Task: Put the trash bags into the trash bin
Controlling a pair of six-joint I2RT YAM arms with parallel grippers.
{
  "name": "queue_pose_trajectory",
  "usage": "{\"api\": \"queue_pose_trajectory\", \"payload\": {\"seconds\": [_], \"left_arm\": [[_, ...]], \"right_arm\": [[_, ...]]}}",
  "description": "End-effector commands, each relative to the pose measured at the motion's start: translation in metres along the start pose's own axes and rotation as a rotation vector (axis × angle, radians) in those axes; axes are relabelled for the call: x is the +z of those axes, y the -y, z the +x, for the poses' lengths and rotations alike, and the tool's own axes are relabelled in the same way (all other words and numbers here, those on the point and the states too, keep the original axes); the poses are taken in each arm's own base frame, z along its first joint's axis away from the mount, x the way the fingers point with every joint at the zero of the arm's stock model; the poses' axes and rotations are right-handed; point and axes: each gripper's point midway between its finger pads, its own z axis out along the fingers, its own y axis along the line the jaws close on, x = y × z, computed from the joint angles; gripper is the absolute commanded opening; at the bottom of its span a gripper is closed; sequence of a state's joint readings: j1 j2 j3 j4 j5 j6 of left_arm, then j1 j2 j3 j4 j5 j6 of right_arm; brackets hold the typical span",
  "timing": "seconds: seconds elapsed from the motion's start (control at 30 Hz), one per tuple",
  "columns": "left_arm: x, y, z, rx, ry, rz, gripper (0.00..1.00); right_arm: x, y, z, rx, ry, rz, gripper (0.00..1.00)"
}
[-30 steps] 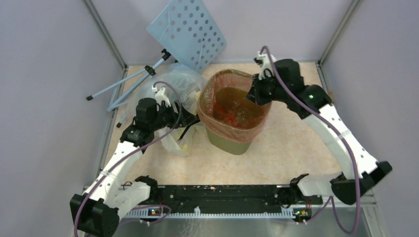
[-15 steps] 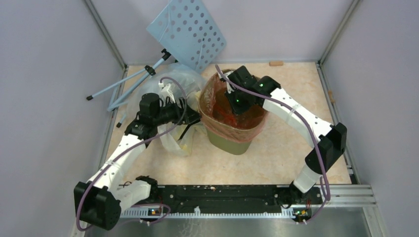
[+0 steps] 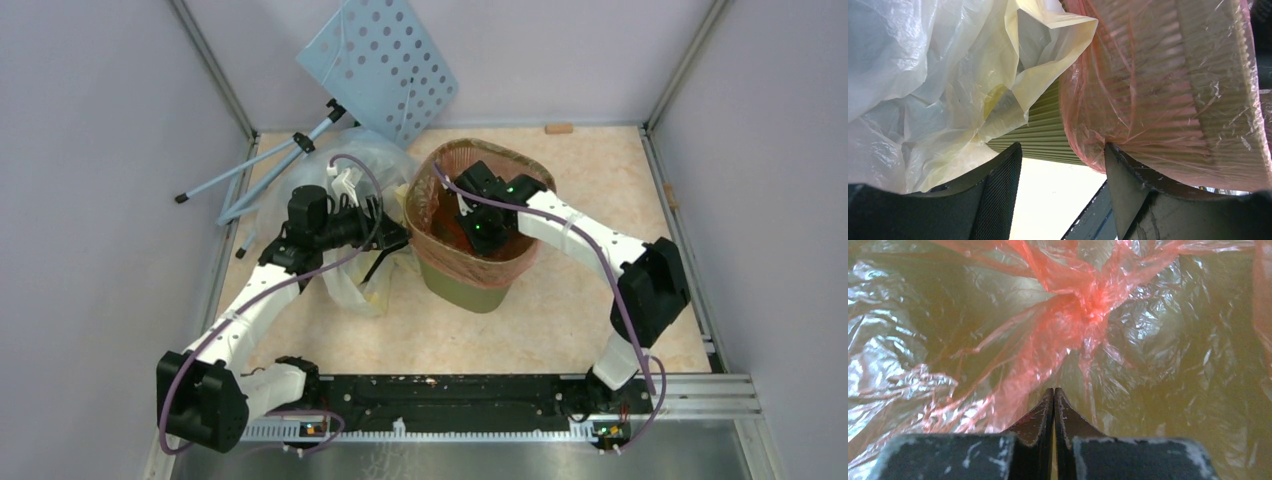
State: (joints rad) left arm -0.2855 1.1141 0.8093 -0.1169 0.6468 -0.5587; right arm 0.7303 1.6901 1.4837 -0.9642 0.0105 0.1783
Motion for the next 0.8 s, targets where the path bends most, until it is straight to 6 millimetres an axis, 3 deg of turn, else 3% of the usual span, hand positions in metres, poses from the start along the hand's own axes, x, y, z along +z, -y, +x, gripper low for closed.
{"api": "queue_pose_trajectory", "payload": {"seconds": [0.0,0.77], "left_arm": [[0.001,0.014,-0.015,0.035,0.038,0.06,0.67],[0.006,0.017,-0.013,0.032,0.015,0.098,0.65]], "right_arm": [[0.015,-0.001,-0.006,0.017,0.008,-0.017,0.0],[0.076,0.003,0.039,0.079,-0.131,-0.107,0.0]]}}
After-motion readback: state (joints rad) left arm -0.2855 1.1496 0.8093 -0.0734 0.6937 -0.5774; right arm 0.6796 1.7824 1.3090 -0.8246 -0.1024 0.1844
